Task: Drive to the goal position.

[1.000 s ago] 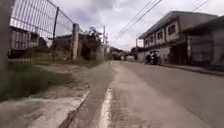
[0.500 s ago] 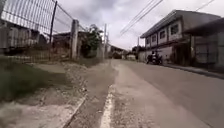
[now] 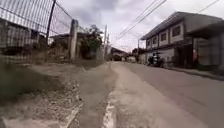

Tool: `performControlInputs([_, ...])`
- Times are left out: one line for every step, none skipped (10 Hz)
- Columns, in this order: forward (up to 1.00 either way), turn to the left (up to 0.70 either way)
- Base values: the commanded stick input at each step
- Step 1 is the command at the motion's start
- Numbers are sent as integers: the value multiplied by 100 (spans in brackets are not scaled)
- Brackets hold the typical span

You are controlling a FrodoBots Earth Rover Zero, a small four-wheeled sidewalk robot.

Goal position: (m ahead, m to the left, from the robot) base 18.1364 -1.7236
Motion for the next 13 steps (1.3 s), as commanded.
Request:
performControlInputs([70,0])
performControlInputs([70,0])
performControlInputs([70,0])
performControlInputs([70,0])
performControlInputs([70,0])
performControlInputs([70,0])
performControlInputs([70,0])
performControlInputs([70,-1])
performControlInputs([70,-32])
performControlInputs([70,-29])
performControlInputs([70,-26])
performControlInputs([70,-11])
performControlInputs([70,-2])
